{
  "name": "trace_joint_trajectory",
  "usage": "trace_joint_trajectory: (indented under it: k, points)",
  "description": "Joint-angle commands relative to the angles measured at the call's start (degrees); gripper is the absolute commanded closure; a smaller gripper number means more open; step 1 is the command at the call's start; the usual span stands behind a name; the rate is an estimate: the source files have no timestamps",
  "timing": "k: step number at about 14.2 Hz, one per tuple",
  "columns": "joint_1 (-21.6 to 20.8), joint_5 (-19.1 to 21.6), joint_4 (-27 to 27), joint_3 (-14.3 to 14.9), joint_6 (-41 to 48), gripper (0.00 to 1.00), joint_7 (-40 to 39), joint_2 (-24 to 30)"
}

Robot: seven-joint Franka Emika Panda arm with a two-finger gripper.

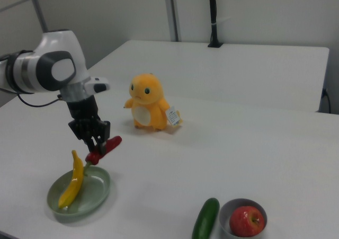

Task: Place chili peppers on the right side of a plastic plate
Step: 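Lift the chili pepper and carry it toward the green plate, then lower the chili pepper onto the plate beside the banana and release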

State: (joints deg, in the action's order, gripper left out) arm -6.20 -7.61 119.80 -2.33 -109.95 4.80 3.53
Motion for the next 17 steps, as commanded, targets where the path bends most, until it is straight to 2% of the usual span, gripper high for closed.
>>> trace_joint_trajectory:
  k: [1,5,14,16,17]
  points:
    - [0.9,1.2,2.9,2.9,0.2,0.92,-7.2,1.2]
    - [1.7,0.9,4.0,5.2,-0.3,0.92,-14.2,-0.8]
    - [2.3,1.1,4.0,5.2,-2.0,0.91,-16.1,-6.0]
    - [2.5,1.2,4.0,5.2,-1.8,0.84,-17.6,-8.5]
    - [2.6,1.2,3.8,5.2,-1.9,0.63,-17.6,-8.7]
